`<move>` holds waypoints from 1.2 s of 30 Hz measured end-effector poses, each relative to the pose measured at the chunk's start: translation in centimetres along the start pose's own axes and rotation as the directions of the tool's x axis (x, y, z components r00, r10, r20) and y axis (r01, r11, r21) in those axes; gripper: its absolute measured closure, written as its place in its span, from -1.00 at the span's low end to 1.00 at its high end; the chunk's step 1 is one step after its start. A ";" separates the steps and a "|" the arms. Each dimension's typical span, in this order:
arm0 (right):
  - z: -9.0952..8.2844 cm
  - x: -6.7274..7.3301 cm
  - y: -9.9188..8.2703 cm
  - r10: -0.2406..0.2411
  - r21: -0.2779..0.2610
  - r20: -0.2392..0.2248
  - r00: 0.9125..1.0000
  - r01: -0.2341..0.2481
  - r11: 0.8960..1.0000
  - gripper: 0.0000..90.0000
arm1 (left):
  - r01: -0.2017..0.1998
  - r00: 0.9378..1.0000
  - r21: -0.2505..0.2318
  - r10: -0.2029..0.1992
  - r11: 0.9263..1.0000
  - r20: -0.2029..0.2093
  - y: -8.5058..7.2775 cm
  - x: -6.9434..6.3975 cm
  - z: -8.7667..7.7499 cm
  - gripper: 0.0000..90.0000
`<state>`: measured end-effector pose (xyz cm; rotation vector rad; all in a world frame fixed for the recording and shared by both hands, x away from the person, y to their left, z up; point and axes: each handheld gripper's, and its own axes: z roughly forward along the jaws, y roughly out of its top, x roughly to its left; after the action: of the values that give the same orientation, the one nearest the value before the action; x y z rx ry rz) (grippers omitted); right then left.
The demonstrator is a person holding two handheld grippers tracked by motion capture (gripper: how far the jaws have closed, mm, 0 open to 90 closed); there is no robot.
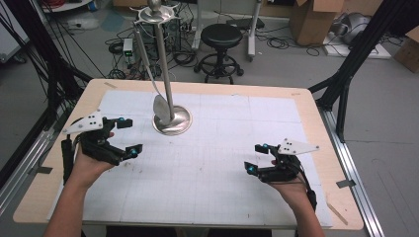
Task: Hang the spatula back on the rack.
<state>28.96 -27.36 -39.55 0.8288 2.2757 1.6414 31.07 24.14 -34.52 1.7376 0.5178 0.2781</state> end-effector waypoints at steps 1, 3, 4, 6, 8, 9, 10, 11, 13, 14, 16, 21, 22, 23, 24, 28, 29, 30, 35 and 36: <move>0.0 0.0 0.0 0.004 0.002 -0.001 1.000 -0.004 1.000 -0.55 | 0.002 1.000 0.003 -0.002 1.000 -0.008 -0.3 0.0 0.0 -0.96; 0.0 0.0 0.0 0.004 0.004 0.002 1.000 -0.004 1.000 -0.55 | 0.007 1.000 -0.002 -0.007 1.000 -0.011 -0.9 -0.1 -0.1 -0.96; 0.0 0.0 0.0 0.004 0.003 0.002 1.000 -0.004 1.000 -0.55 | 0.008 1.000 -0.007 -0.008 1.000 -0.011 -1.3 0.0 -0.2 -0.96; 0.0 -0.1 0.0 0.008 0.002 0.003 1.000 -0.008 1.000 -0.55 | 0.029 1.000 -0.007 -0.029 1.000 -0.012 -2.1 0.1 -0.4 -0.96; -0.2 -0.1 -0.1 0.006 -0.003 0.007 1.000 -0.006 1.000 -0.55 | 0.043 0.999 -0.011 -0.043 0.999 -0.028 -2.8 0.3 -0.8 -0.96; -0.2 -0.2 -0.2 0.007 -0.006 0.009 1.000 -0.007 1.000 -0.55 | 0.048 0.998 -0.017 -0.048 0.999 -0.028 -3.0 0.4 -1.0 -0.96; -0.4 -0.3 -0.2 0.014 -0.006 0.014 1.000 -0.013 1.000 -0.55 | 0.051 0.998 -0.023 -0.051 0.998 -0.033 -3.2 0.4 -1.3 -0.96; -0.5 -0.5 -0.3 0.016 -0.010 0.020 1.000 -0.016 1.000 -0.55 | 0.051 0.998 -0.029 -0.052 0.998 -0.036 -3.4 0.4 -1.5 -0.96; -0.6 -0.7 -0.6 0.029 -0.015 0.031 0.999 -0.029 0.999 -0.55 | 0.047 0.998 -0.026 -0.048 0.999 -0.050 -3.5 0.3 -1.7 -0.96; -0.7 -0.9 -0.7 0.035 -0.021 0.037 0.999 -0.034 0.999 -0.55 | 0.035 0.998 -0.021 -0.036 0.999 -0.060 -3.5 0.3 -1.8 -0.96; -0.9 -1.0 -0.8 0.048 -0.034 0.054 0.997 -0.047 0.998 -0.55 | 0.043 0.997 -0.038 -0.046 0.998 -0.063 -3.8 0.3 -2.0 -0.96; -1.0 -1.3 -0.9 0.052 -0.044 0.061 0.997 -0.050 0.998 -0.55 | 0.058 0.995 -0.049 -0.062 0.997 -0.074 -4.7 0.8 -2.0 -0.96; -0.9 -1.3 -0.9 0.057 -0.043 0.061 0.996 -0.055 0.998 -0.55 | 0.061 0.995 -0.050 -0.065 0.997 -0.075 -4.8 0.8 -1.9 -0.96; -0.9 -1.4 -0.9 0.058 -0.039 0.061 0.996 -0.056 0.998 -0.55 | 0.063 0.995 -0.051 -0.067 0.997 -0.075 -4.9 0.9 -1.9 -0.96; -0.8 -1.4 -0.9 0.059 -0.039 0.063 0.996 -0.057 0.998 -0.55 | 0.061 0.995 -0.053 -0.065 0.997 -0.076 -4.9 1.0 -1.8 -0.96; -0.7 -1.5 -0.9 0.060 -0.034 0.064 0.996 -0.058 0.998 -0.55 | 0.060 0.995 -0.060 -0.064 0.996 -0.072 -5.0 1.0 -1.7 -0.96; -0.7 -1.5 -0.9 0.061 -0.035 0.067 0.996 -0.058 0.998 -0.55 | 0.057 0.996 -0.062 -0.061 0.997 -0.072 -5.0 1.0 -1.6 -0.96; -0.7 -1.5 -0.9 0.060 -0.036 0.069 0.996 -0.057 0.998 -0.55 | 0.060 0.995 -0.064 -0.064 0.996 -0.070 -5.1 0.9 -1.6 -0.96; -0.7 -1.5 -0.9 0.063 -0.031 0.068 0.996 -0.061 0.998 -0.54 | 0.060 0.996 -0.058 -0.064 0.996 -0.058 -5.3 0.9 -1.4 -0.96; -0.7 -1.4 -0.9 0.058 -0.033 0.069 0.996 -0.056 0.998 -0.54 | 0.063 0.996 -0.058 -0.066 0.996 -0.056 -5.3 0.8 -1.3 -0.96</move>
<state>29.49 -28.93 -40.35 0.9375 2.1934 1.6403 30.17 26.48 -39.43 1.6589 0.6016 0.2951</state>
